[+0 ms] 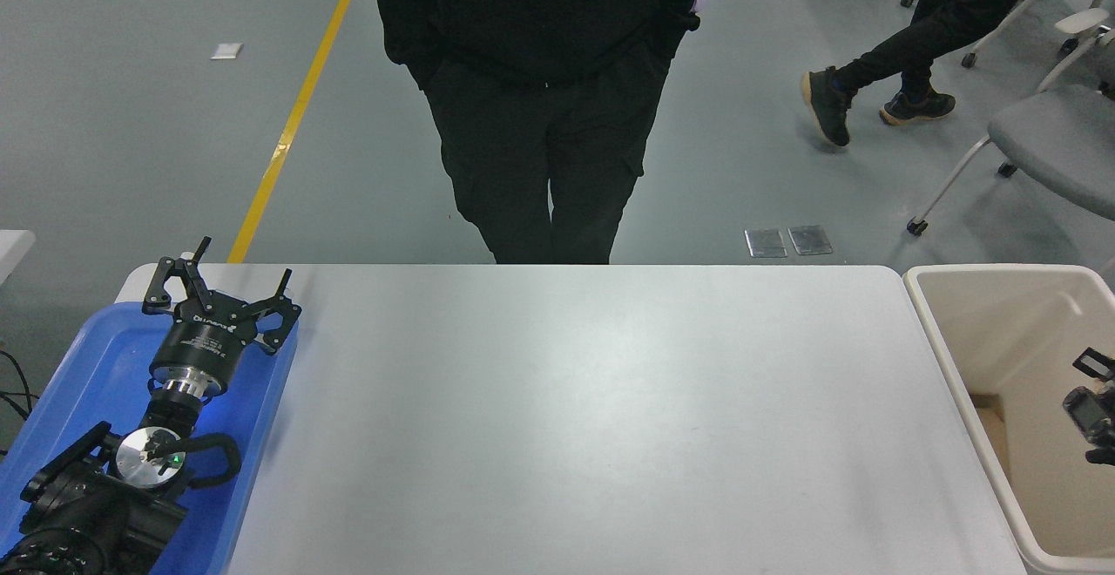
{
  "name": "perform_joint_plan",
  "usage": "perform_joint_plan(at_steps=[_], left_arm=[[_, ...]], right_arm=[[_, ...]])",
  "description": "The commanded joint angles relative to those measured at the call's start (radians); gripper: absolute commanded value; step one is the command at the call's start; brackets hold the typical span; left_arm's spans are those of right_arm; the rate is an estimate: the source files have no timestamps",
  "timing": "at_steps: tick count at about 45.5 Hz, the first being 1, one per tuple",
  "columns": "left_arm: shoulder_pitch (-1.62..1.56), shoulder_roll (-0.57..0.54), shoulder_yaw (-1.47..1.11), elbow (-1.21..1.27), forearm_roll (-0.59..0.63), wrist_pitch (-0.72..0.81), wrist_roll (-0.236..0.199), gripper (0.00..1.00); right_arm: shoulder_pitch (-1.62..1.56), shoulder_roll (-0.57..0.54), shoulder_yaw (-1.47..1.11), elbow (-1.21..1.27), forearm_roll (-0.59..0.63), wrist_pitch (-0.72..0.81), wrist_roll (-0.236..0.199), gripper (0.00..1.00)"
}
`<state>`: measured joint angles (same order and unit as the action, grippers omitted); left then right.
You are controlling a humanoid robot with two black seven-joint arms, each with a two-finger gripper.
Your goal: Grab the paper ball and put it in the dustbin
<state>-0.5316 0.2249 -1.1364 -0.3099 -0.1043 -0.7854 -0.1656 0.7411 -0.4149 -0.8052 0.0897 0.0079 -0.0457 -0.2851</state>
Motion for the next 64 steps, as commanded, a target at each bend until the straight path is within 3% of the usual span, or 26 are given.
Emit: perform_joint_plan(at_steps=[1, 31, 40, 44, 50, 64], left_arm=[[-0.001, -0.001, 0.000, 0.000, 0.000, 0.000, 0.000, 0.99], [-0.001, -0.001, 0.001, 0.000, 0.000, 0.000, 0.000, 0.99], [-0.001, -0.001, 0.001, 0.000, 0.000, 0.000, 0.001, 0.99], [-0.001, -0.001, 0.001, 0.000, 0.000, 0.000, 0.001, 0.99], [-0.002, 0.001, 0.001, 0.000, 0.000, 0.000, 0.001, 0.99], [-0.002, 0.001, 0.004, 0.000, 0.000, 0.000, 0.003, 0.99]], right_arm=[[0.000, -0.004, 0.006, 0.007, 0.001, -0.039, 0.000, 0.84], [0.056, -0.039, 0.038, 0.083, 0.003, -0.048, 0.000, 0.85], [0.204, -0.154, 0.026, 0.344, 0.004, -0.046, 0.000, 0.85], [0.317, -0.225, 0.026, 0.508, 0.012, -0.037, 0.000, 1.00], [0.490, -0.289, -0.066, 0.747, 0.018, -0.029, 0.000, 1.00], [0.983, -0.277, -0.505, 1.102, 0.021, 0.033, 0.000, 1.00]])
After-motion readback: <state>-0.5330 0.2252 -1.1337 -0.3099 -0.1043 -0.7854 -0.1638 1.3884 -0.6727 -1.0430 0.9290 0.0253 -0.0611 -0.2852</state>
